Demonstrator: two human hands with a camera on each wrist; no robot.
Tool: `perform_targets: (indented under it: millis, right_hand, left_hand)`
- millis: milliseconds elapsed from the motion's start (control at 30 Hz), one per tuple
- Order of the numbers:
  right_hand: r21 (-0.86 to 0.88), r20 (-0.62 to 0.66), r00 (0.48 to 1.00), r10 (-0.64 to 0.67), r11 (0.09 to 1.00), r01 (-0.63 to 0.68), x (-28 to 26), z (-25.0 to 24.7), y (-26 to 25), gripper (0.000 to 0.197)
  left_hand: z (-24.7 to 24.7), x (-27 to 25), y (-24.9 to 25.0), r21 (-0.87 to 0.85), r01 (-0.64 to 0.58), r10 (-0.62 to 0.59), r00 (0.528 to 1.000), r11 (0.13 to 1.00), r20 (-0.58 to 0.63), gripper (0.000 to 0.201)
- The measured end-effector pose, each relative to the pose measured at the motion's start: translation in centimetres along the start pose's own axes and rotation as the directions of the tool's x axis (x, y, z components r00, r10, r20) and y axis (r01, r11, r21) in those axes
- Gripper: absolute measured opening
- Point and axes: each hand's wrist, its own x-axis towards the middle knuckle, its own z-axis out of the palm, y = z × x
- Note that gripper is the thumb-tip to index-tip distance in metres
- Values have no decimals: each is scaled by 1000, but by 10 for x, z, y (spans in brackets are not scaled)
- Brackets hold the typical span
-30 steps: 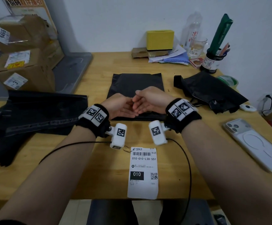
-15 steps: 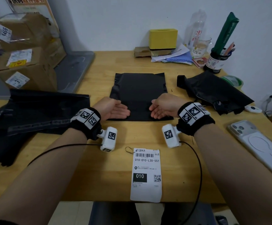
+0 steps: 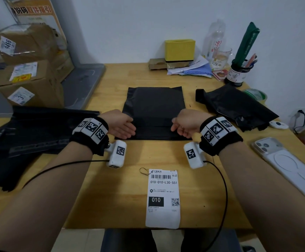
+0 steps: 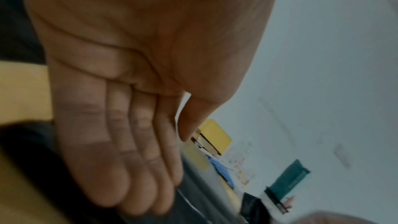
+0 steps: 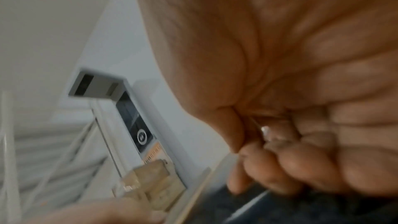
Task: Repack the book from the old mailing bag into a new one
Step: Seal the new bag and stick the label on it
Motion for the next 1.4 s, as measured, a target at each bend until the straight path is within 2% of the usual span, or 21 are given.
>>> perform_targets:
  millis: [100,167,300,400,633,733,900,1000,1200,1300,1400]
  right_hand:
    - [213,53,990,-129,970,115,-3,10,-19,42]
    - [274,103,983,-152,955,119,0,21,-28,43]
    - [233,81,994,-70,971,50,10,34,-24,43]
    - [185,40,999,-11,983,3,9,26,-18,44]
    - [125,-60,997,37,992,-29,-6,8,9,44]
    - [109,-73,997,6,994,2,-20,9,16,41]
    - [18,-5,998,-70,997,70,-44,17,19,41]
    - [-64,-7,995,-101,993,100,-58,21,18,38]
    - [-204,5,995,-95,974,95,-88,34,25,33]
    - [-259,2,995,-98,961,95,-97,40,28,29]
    - [-303,-10,995,-95,949,88,-103,42,31,27]
  left_hand:
    - [22,-3,14,-115,-135,143,988,984,66,37]
    - [39,-2,18,-149,-164,178,981,975,84,41]
    - [55,7,11,-146,-125,129,991,981,19,47]
    - [44,9,3,-221,-66,65,998,973,-13,46]
    - [18,-2,-17,-228,-13,-8,996,974,-93,39]
    - [20,-13,-21,-135,-50,33,991,990,-126,36]
    - [47,-49,-26,112,-71,69,997,991,22,40]
    - [63,-66,-31,212,-86,76,996,973,53,41]
    - [68,-87,-40,453,-126,135,991,882,13,33]
    - [70,-90,-45,503,-144,174,985,852,-13,25]
    - [73,-90,-50,522,-154,192,981,839,-18,27]
